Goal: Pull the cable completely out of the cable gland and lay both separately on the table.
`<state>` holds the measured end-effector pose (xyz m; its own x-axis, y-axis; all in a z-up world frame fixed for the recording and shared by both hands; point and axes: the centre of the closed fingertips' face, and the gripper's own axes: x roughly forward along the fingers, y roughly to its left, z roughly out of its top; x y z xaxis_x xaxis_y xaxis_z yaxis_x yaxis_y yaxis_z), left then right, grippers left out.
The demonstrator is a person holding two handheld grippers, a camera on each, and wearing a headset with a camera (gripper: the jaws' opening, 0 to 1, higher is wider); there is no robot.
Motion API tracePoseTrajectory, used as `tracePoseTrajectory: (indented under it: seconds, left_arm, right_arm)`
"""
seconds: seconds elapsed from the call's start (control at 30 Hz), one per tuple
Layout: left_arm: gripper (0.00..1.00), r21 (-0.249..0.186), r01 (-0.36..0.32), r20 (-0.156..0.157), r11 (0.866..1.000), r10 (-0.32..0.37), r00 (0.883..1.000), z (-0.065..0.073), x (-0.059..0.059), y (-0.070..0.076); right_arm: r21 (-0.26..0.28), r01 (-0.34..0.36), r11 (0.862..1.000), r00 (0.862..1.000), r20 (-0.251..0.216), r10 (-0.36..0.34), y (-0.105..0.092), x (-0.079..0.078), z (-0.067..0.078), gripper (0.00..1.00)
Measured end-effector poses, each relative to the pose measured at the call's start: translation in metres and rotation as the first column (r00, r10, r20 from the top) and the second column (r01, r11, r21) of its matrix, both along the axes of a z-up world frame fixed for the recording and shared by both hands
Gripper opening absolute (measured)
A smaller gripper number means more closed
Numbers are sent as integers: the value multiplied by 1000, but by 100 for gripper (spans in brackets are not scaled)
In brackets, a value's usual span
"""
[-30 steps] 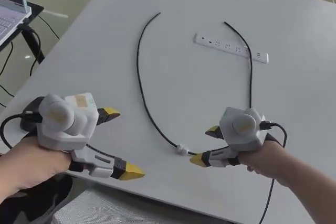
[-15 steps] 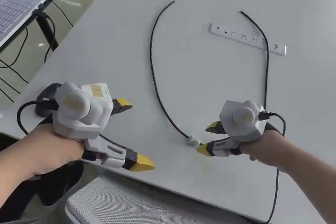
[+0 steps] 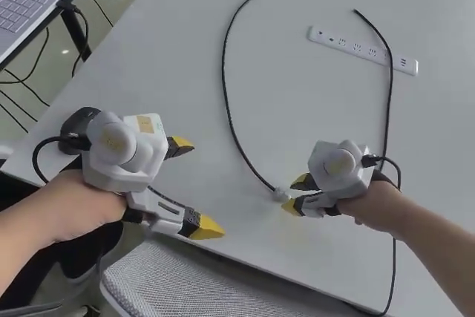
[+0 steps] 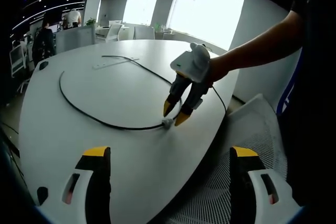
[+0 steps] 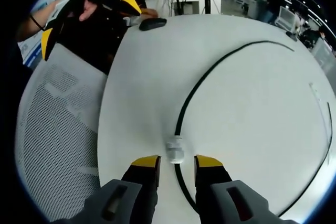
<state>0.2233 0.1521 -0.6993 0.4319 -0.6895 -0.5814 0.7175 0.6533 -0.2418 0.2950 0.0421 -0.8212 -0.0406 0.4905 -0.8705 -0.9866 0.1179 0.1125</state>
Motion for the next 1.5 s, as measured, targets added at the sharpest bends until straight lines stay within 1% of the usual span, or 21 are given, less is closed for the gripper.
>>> tracePoseTrajectory:
  seconds: [0.17, 0.27, 0.37, 0.47, 0.5, 0.57, 0.6, 0.73, 0.8, 0.93, 1.0, 1.13, 1.23, 1.27, 1.33, 1.43, 1.5]
  left_arm:
    - [94, -3, 4, -2, 1000, -4, 1000, 0, -2, 0]
    - [93, 4, 12, -10, 1000, -12, 1000, -3, -4, 1]
    - [92, 2, 14, -14, 1000, -14, 1000, -3, -5, 1]
    - [92, -20, 3, -12, 1000, -4, 1000, 0, -4, 0]
    - [92, -22, 2, -11, 1000, -3, 1000, 1, -4, 0]
    - [92, -20, 5, -9, 1000, -5, 1000, 1, -3, 0]
    - [92, -18, 6, -10, 1000, -6, 1000, 1, -4, 0]
    - [92, -15, 10, -10, 1000, -10, 1000, -1, -3, 0]
    - [92, -13, 11, -10, 1000, -11, 1000, -2, -3, 0]
    - [92, -11, 12, -10, 1000, -12, 1000, -3, -3, 0]
    - [92, -19, 10, -9, 1000, -10, 1000, -2, -3, -1]
    - [92, -30, 12, -2, 999, -12, 1000, 3, 0, -3]
    - [92, -28, 22, 2, 999, -22, 1000, 4, 3, -5]
    - [92, -27, 26, 2, 999, -26, 1000, 4, 4, -6]
    - [92, -26, 34, 6, 999, -34, 999, 5, 6, -8]
    - [92, -28, 45, 17, 999, -44, 999, 8, 11, -13]
    - [92, -24, 53, 31, 998, -52, 998, 11, 14, -16]
  right_arm:
    - [-8, -5, 1000, 1000, 9, 5, 0, 1, -2, 16]
    - [-10, 11, 1000, 1000, 11, -11, 0, 3, -2, 12]
    - [-11, 6, 1000, 1000, 17, -5, 1, 3, -3, 13]
    - [-12, 0, 1000, 1000, 17, 0, 2, 2, -4, 12]
    - [-12, -1, 1000, 1000, 14, 1, 3, 2, -4, 11]
    - [-15, -7, 1000, 1000, 12, 7, 4, 0, -5, 9]
    - [-15, -12, 1000, 1000, 26, 13, 5, 1, -5, 8]
    - [-17, -2, 1000, 1000, 24, 2, 5, 0, -4, 8]
    - [-15, -14, 1000, 999, 34, 15, 5, 1, -4, 8]
    - [-20, -17, 1000, 999, 43, 17, 4, 1, -4, 7]
    - [-24, -15, 1000, 999, 44, 16, 4, 1, -4, 7]
    - [-15, 0, 1000, 999, 33, 1, 5, 2, 1, 7]
    - [-8, 11, 1000, 1000, 26, -11, 4, 2, 6, 7]
    - [-7, 24, 1000, 1000, 12, -24, 4, 1, 9, 7]
    - [-1, 35, 999, 999, 4, -35, 4, 0, 13, 6]
    - [6, 45, 999, 999, -8, -45, 3, -2, 20, 6]
    - [12, 49, 999, 999, -9, -49, 3, -3, 25, 6]
